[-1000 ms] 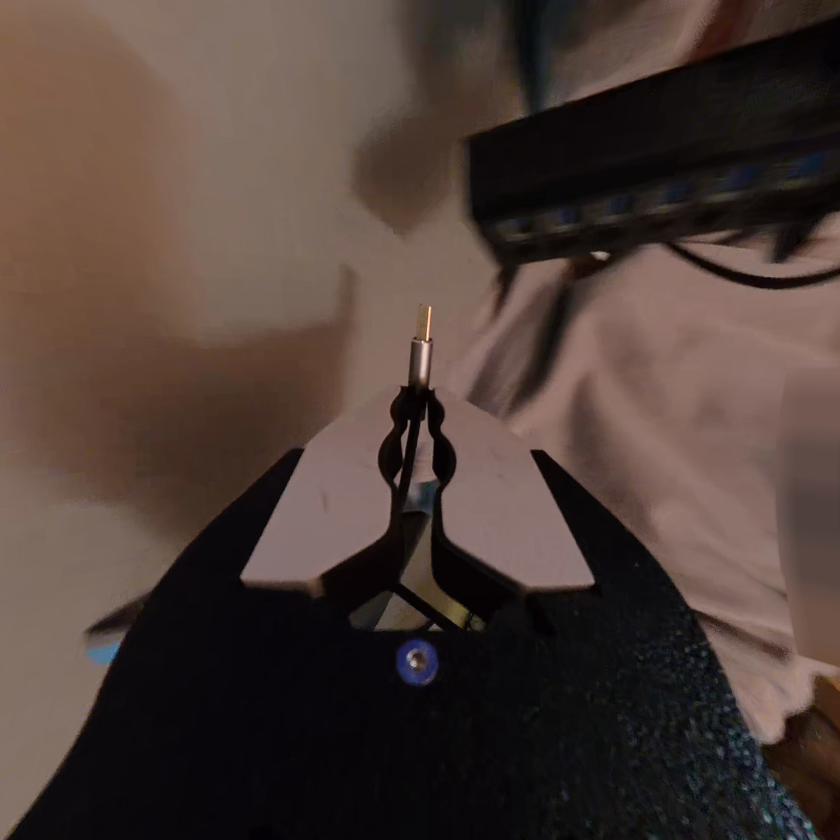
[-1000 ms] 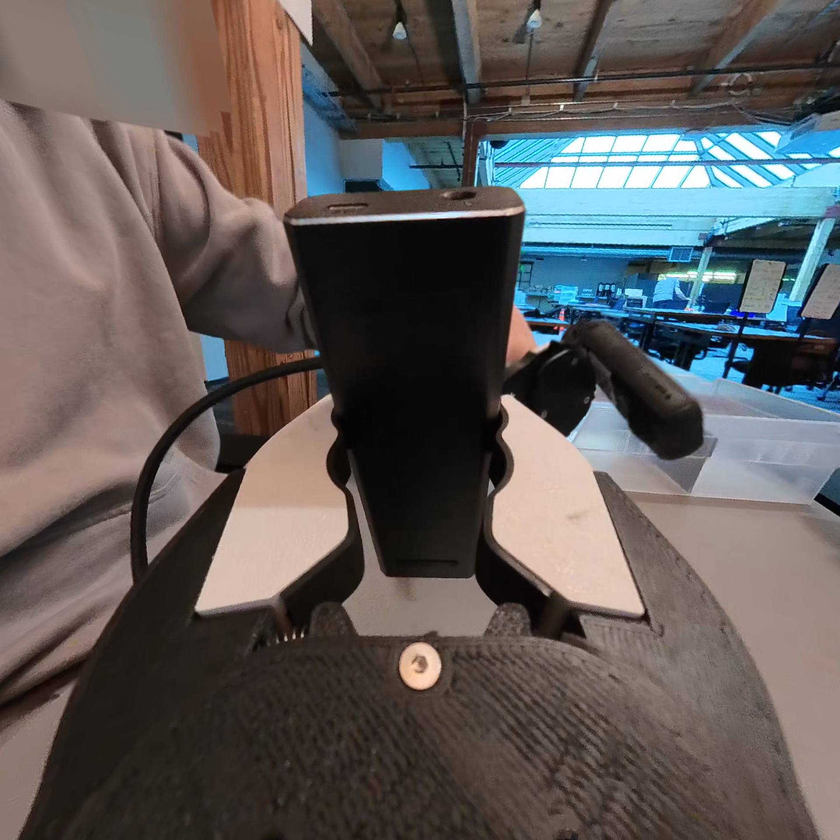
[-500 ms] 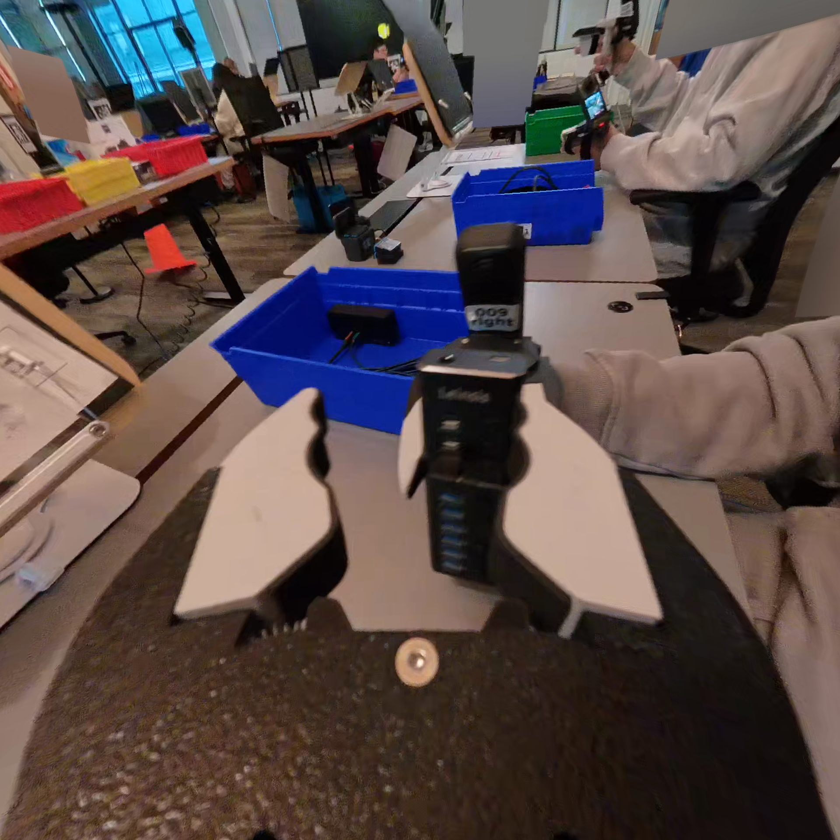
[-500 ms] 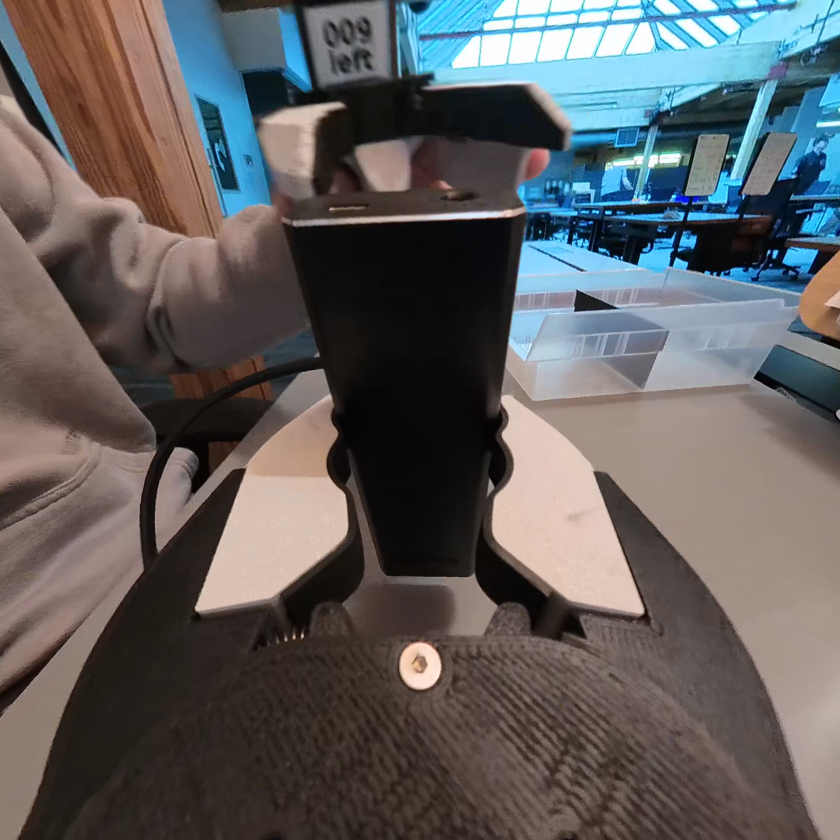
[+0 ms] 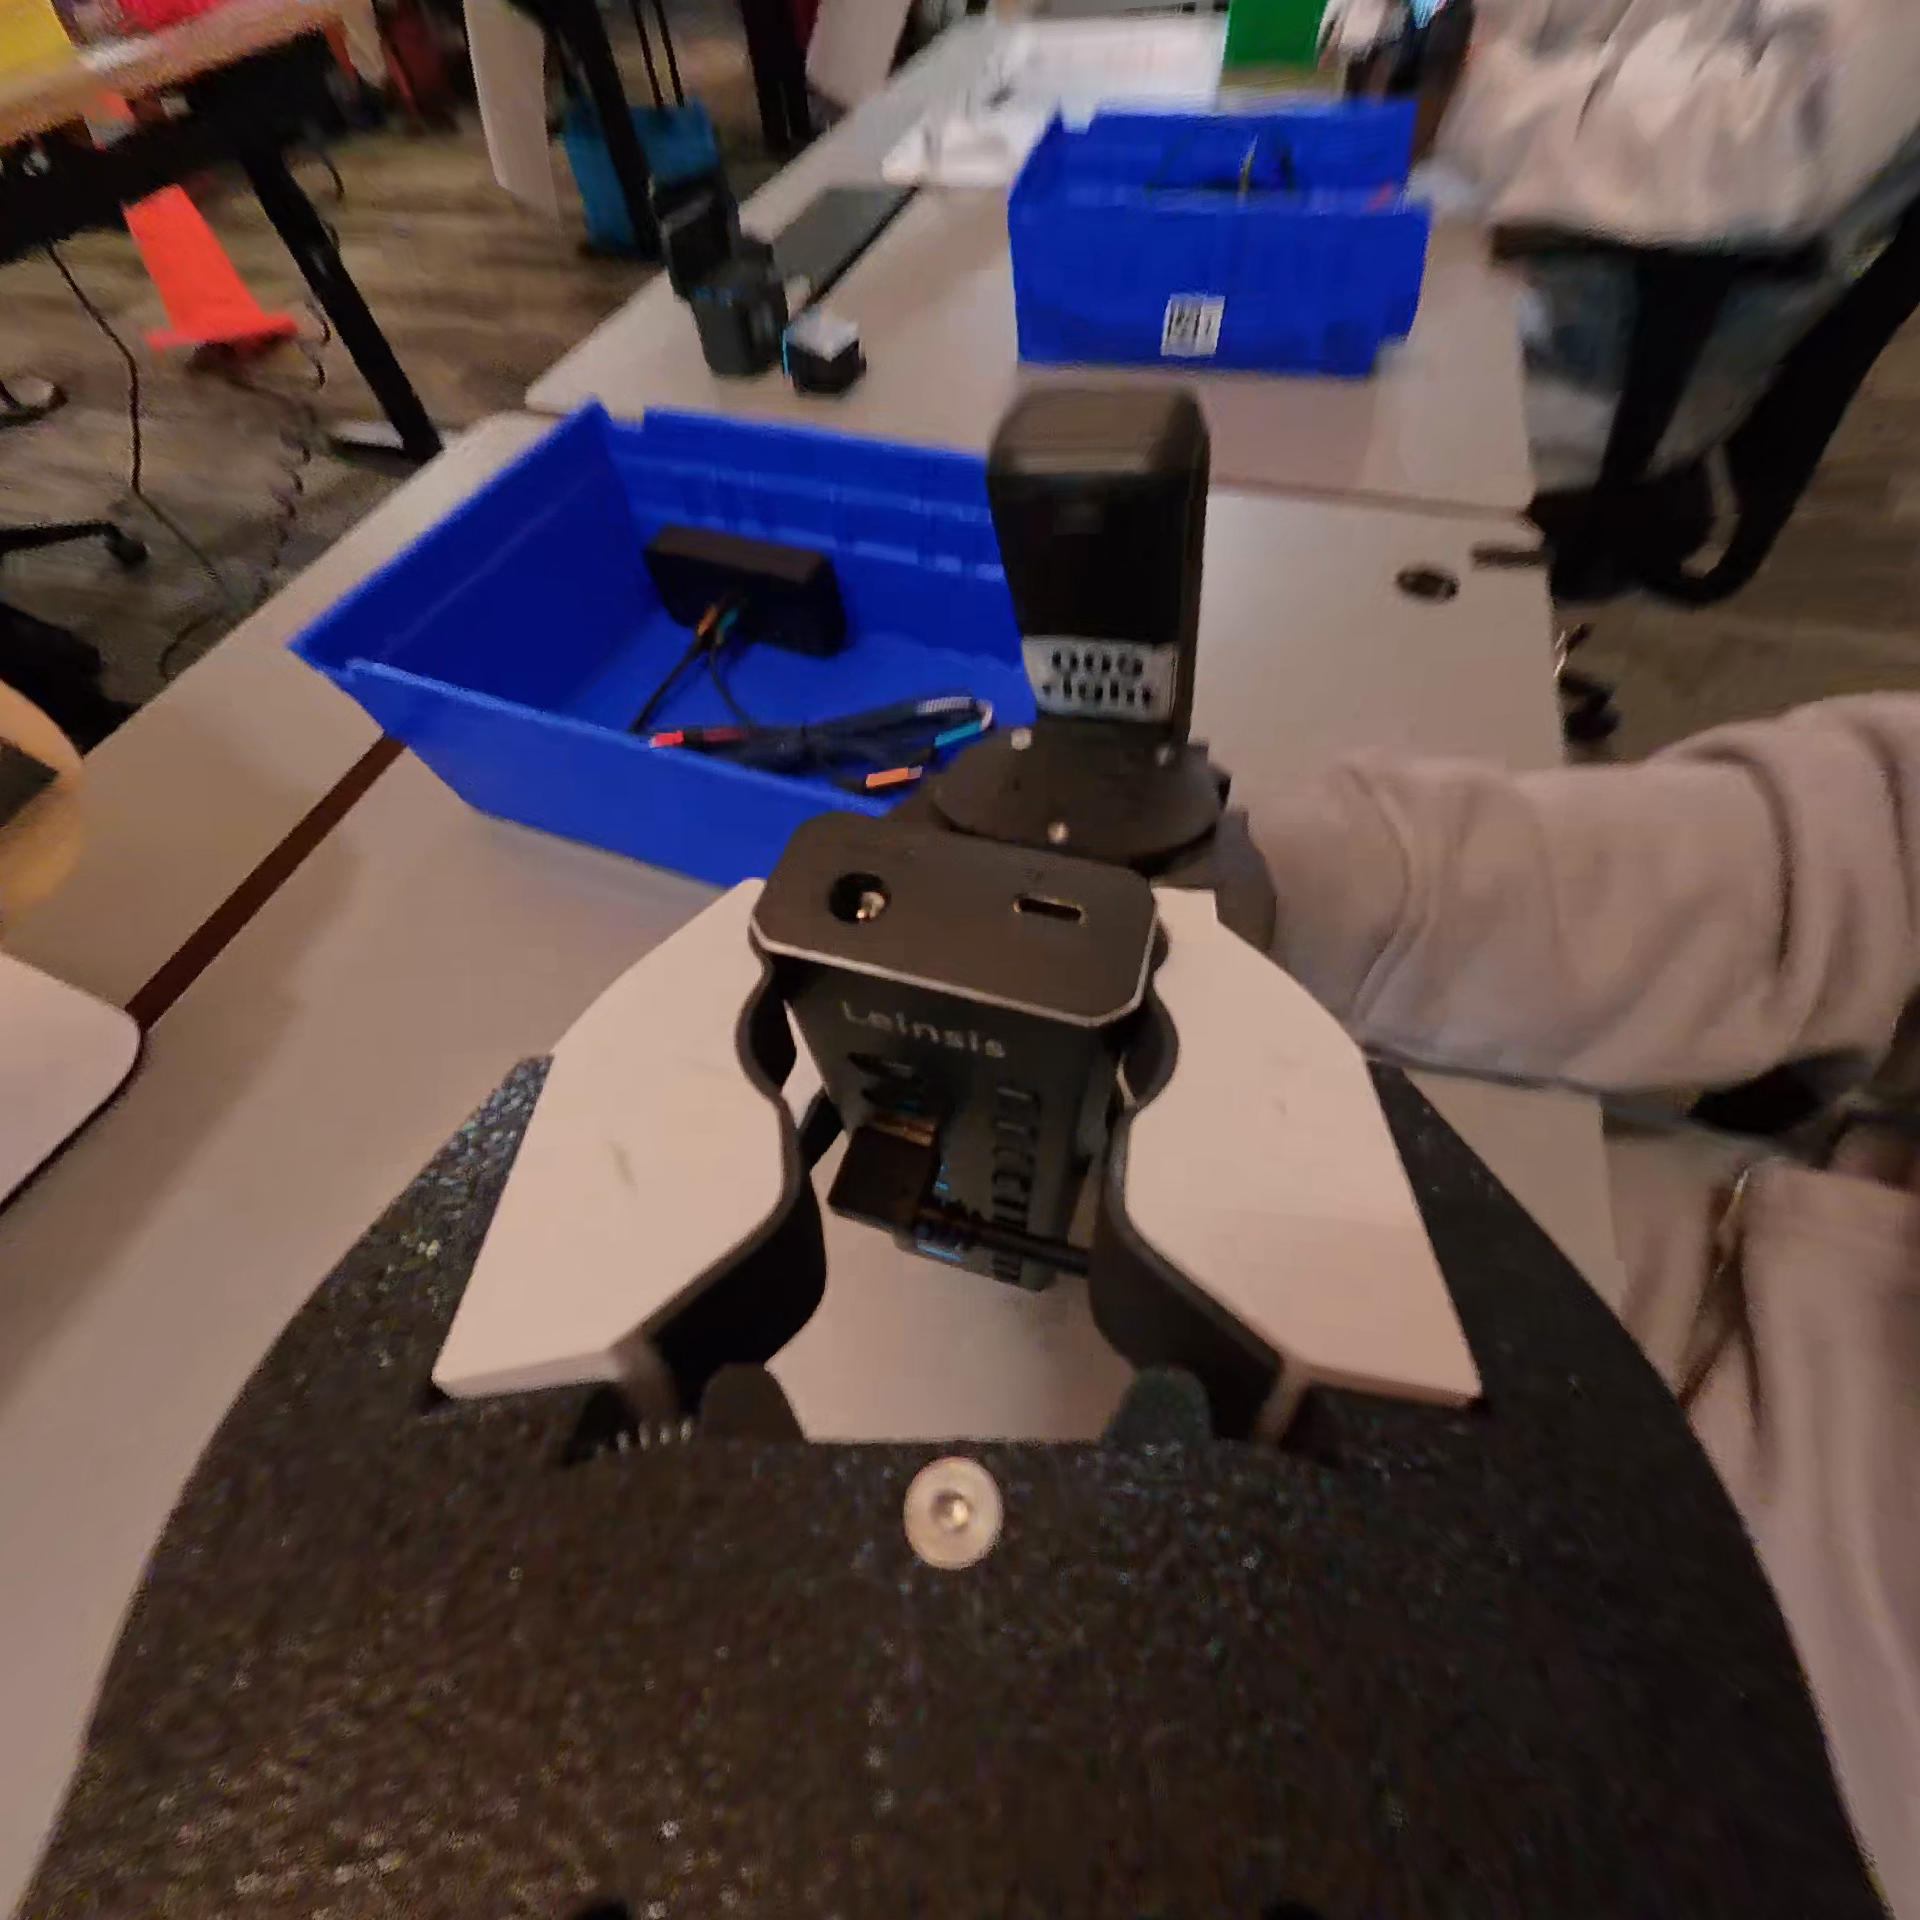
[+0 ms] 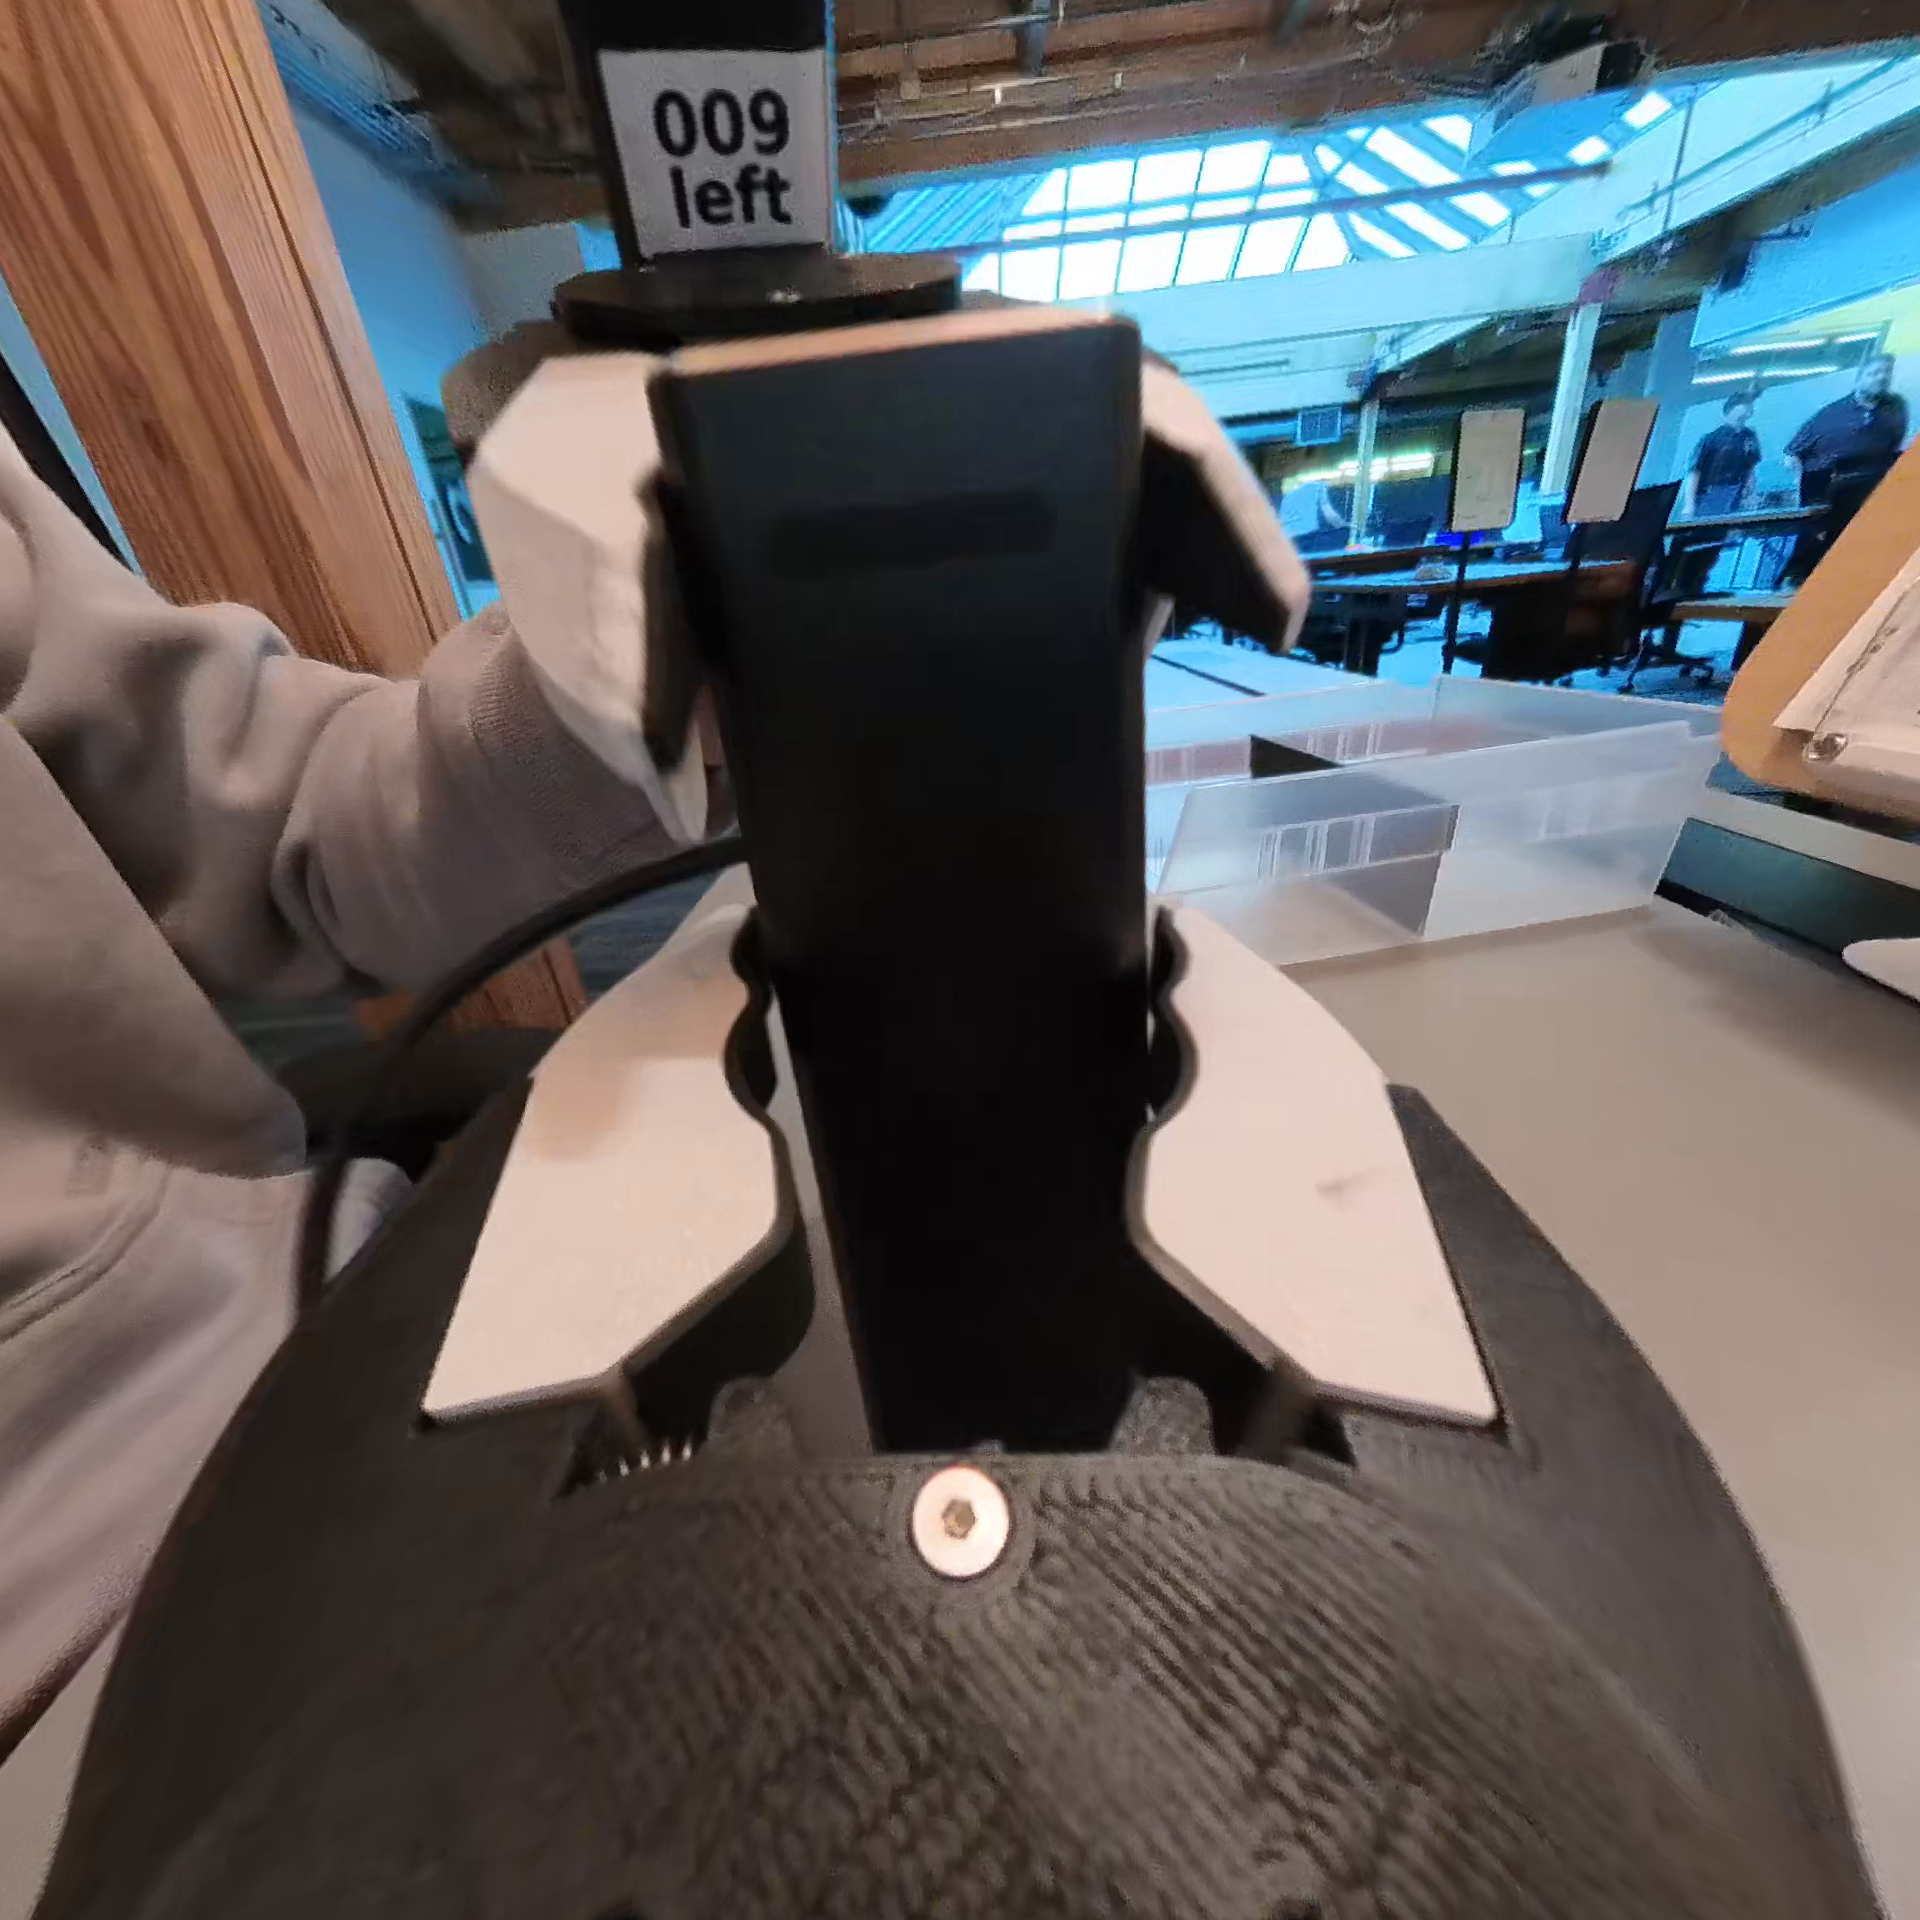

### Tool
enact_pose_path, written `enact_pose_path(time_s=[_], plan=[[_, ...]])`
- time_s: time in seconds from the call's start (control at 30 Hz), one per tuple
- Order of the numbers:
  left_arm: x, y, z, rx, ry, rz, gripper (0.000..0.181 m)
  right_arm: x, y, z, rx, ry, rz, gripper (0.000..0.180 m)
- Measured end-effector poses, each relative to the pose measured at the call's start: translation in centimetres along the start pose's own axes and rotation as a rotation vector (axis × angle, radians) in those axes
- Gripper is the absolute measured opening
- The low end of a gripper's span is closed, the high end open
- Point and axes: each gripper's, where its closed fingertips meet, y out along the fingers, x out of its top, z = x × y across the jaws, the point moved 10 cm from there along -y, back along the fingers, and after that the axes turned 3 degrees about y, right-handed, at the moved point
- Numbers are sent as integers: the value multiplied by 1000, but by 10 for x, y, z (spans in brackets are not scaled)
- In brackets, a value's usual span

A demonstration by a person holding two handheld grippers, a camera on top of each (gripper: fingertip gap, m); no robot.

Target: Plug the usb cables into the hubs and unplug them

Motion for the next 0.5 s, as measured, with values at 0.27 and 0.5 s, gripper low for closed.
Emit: enact_pose_path(time_s=[0.27,0.5], plan=[[9,6,-2,-83,94,-48,63,-2,10,4,-82,-65,126,80],[12,6,-6,-99,127,-80,62,1,13,6,-96,-52,112,87]])
